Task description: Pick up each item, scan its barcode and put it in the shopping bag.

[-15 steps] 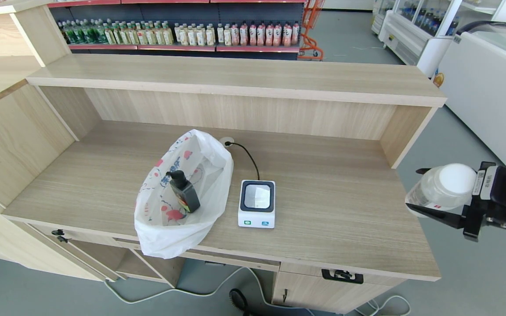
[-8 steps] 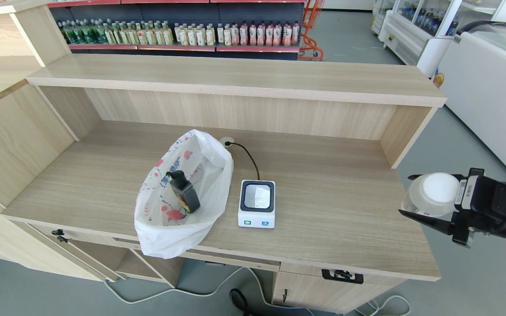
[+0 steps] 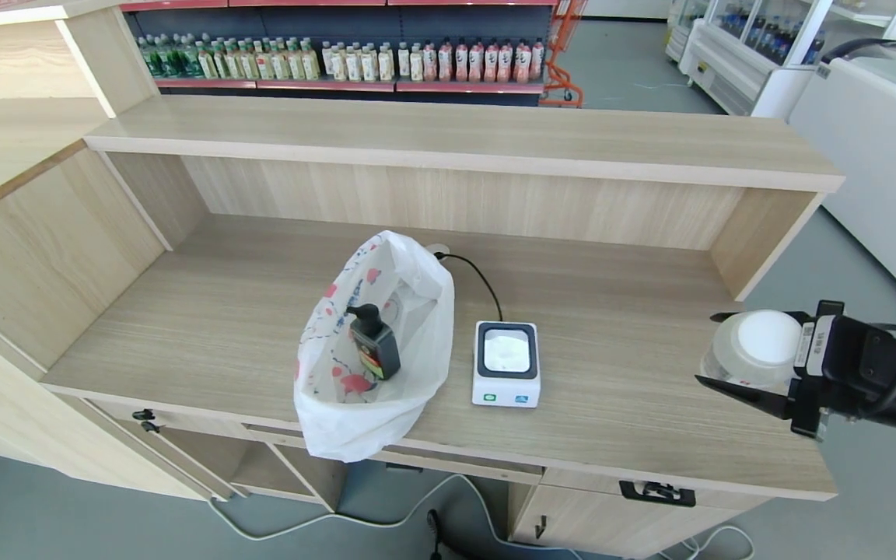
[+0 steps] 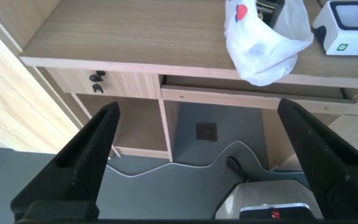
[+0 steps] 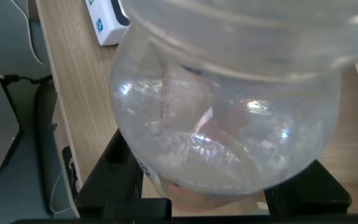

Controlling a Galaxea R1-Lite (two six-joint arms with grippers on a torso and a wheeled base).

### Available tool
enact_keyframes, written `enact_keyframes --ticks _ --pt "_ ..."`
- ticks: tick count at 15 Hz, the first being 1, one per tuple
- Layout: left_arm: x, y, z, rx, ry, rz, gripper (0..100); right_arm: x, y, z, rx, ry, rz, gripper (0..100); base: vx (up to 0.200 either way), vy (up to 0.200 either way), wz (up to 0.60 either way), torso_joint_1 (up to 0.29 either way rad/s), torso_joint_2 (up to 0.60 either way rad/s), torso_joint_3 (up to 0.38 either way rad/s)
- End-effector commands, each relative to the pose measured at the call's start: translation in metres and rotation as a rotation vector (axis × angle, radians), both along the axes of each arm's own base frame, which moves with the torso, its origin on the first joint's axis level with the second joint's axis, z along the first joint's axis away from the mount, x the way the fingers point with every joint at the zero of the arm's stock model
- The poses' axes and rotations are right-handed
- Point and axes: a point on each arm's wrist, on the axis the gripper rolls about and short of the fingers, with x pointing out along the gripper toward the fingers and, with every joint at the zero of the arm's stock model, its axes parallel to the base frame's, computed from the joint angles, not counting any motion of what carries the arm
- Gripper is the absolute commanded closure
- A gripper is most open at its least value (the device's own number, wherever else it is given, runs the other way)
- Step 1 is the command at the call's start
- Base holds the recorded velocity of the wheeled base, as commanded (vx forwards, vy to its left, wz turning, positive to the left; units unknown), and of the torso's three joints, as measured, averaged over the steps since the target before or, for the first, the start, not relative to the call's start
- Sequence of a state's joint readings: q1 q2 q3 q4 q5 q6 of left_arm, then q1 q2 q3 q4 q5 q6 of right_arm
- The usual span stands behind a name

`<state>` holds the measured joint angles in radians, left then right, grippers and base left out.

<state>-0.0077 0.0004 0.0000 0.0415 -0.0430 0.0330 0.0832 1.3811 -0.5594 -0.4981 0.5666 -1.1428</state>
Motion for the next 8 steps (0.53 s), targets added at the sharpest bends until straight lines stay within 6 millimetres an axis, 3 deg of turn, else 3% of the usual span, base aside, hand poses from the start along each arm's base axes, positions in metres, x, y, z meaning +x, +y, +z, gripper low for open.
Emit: enact_keyframes --ticks 1,6,8 --pt "0.0 0.0 0.0 0.002 -0.001 0.0 0 0.002 0.002 0.0 -0.002 -0.003 0.008 100 0.0 0.2 0.0 0.002 0.0 0.007" --pt "0.0 0.0 0.0 0.002 -0.001 0.0 0 0.035 0.011 0.008 -0.043 -0.054 0.055 100 0.0 0.2 0.0 0.001 0.0 0.003" --pt "0.0 0.0 0.0 -0.002 0.0 0.0 0 0.051 0.022 0.009 -0.051 -0.063 0.097 100 0.0 0.0 0.0 0.0 0.0 0.0"
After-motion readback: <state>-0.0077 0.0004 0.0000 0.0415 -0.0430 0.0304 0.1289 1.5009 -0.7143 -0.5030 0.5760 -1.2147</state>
